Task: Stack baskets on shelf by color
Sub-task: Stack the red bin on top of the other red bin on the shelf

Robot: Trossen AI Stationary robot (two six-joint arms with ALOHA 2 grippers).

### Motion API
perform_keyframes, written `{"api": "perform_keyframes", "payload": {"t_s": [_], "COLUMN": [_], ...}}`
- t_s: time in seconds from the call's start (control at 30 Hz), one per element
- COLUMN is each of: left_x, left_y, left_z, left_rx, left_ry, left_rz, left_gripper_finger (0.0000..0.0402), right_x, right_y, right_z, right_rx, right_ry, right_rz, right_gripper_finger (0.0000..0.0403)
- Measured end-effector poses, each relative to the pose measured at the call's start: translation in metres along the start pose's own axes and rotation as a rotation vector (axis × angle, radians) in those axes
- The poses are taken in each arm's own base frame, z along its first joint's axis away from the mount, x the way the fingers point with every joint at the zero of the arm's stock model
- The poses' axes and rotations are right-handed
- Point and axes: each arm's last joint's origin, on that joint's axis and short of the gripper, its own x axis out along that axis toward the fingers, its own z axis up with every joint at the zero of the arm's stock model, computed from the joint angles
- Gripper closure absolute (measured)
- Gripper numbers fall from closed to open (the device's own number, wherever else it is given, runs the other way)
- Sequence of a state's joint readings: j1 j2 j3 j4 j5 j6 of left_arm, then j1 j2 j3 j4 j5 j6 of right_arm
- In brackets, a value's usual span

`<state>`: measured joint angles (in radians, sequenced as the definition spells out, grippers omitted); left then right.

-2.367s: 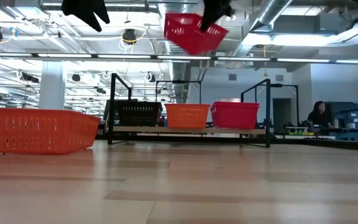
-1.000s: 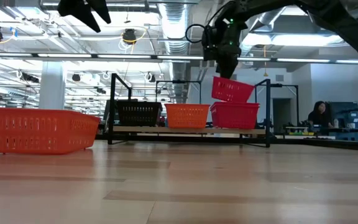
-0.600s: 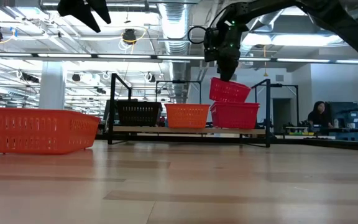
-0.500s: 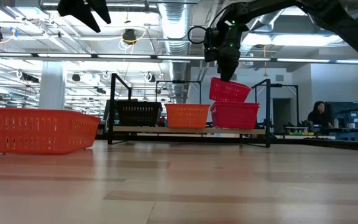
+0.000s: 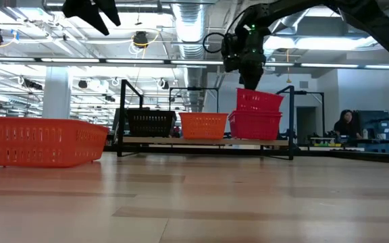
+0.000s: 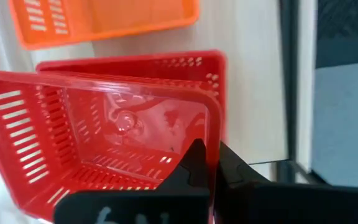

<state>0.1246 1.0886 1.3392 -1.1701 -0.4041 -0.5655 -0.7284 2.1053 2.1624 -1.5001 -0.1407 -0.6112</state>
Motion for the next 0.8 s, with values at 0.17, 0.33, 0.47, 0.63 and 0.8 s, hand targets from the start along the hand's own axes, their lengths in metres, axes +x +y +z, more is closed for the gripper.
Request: {"api": "perform_keyframes", "payload": {"t_s": [0.17,0.33,0.47,0.63,0.8], "left_x": [0.000,0.000,0.000,0.000,0.000], "left_y": [0.000,0.000,0.000,0.000,0.000], "left_z": [0.000,0.000,0.000,0.000,0.000], "left_rx": [0.000,-0.004,-0.005,-0.019,-0.019], "left_ry": [0.000,-0.001,-0.001,-0.001,-0.001], "left_rz": [0.000,0.000,0.000,0.001,0.001], "left_gripper_finger": [0.0150,0.0150,0.0150,0.0150,0.0150], "right_x": [0.011,0.017,0.019,0.019,0.019], "right_y": [0.002,0.003,0.003,0.003,0.002], "right_z": [-0.010,-0.012,-0.010,-0.008,-0.007], "right_rx": [0.006,-0.003,-0.019,-0.004,0.035], "right_ry": [0.055,0.061,0.050,0.035,0.022], "right_rz": [0.026,0.028,0.022,0.011,0.002], "right_gripper_finger": [0.0400,0.0400,0.0400,0.0394,0.0361]}}
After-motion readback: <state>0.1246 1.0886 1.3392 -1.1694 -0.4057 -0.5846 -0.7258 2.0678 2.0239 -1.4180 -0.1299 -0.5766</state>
